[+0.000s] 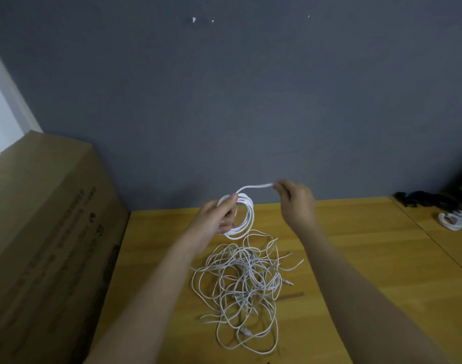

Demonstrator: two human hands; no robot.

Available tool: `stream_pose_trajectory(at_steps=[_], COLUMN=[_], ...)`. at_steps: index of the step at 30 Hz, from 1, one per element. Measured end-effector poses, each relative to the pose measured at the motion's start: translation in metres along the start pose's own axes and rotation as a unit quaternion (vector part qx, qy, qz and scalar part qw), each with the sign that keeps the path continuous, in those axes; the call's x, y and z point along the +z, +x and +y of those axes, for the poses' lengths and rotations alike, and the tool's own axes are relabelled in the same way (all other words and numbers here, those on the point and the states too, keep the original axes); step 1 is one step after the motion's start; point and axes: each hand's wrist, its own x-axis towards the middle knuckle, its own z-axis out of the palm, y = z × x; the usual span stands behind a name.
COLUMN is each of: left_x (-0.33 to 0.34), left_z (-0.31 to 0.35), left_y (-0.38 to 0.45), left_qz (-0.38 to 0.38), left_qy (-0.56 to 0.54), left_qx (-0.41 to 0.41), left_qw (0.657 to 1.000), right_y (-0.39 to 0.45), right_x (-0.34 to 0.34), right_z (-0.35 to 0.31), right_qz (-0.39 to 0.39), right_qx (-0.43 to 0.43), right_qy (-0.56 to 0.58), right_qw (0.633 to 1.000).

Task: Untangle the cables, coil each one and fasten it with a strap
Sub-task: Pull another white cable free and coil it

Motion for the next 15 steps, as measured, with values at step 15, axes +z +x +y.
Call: stream_pose_trajectory(at_steps=[15], left_x=[-0.001], left_z=[-0.012], left_y=[0.023], left_qz=[0.182], left_qy=[0.058], left_qx=[0.056], left_qw=[0.98], right_y=[-0.108], right_x=[0.057], right_z=[0.001], right_qz=[-0.255], right_qx=[-0.075], right_qy=[0.0], right_qw=[0.964])
